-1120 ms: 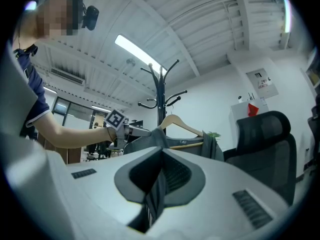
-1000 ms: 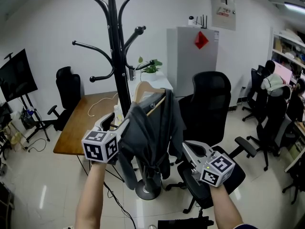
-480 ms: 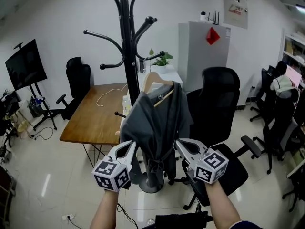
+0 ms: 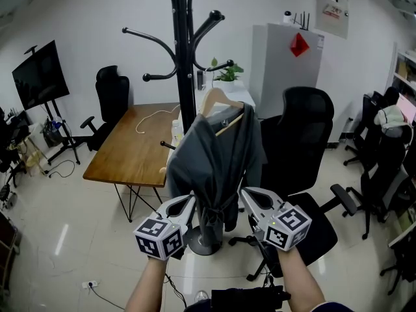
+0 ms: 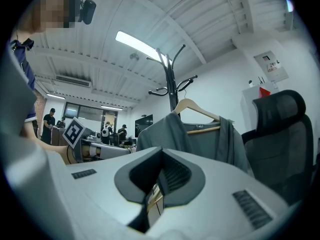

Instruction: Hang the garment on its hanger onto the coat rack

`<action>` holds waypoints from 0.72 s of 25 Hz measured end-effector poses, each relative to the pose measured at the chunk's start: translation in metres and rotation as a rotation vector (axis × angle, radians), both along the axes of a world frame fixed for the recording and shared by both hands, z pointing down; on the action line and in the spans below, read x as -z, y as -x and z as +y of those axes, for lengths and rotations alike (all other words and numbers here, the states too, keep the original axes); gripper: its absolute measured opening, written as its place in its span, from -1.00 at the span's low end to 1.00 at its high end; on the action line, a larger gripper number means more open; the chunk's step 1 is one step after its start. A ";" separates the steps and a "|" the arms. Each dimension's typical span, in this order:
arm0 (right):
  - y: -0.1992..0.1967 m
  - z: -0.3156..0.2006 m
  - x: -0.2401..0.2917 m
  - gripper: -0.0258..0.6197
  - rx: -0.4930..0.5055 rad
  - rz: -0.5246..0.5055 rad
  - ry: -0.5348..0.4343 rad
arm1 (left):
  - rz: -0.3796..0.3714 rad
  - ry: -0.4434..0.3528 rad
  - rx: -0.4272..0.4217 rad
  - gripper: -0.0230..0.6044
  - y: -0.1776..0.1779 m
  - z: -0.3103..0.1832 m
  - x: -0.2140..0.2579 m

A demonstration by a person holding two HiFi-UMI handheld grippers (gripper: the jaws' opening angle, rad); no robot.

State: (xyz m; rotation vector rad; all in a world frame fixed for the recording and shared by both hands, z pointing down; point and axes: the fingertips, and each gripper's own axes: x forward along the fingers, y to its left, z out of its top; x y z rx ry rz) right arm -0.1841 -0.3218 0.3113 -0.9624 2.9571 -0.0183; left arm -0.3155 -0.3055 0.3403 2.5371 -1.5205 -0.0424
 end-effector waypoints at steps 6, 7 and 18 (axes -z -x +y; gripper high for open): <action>-0.003 0.001 -0.002 -0.91 -0.011 -0.005 0.006 | 0.004 0.021 -0.008 -0.92 -0.008 0.002 -0.007; -0.003 0.001 -0.002 -0.91 -0.010 -0.007 0.006 | 0.004 0.020 -0.007 -0.92 -0.008 0.002 -0.007; -0.003 0.005 0.000 -0.91 -0.004 0.000 -0.005 | 0.026 0.024 0.008 -0.92 -0.008 0.006 -0.010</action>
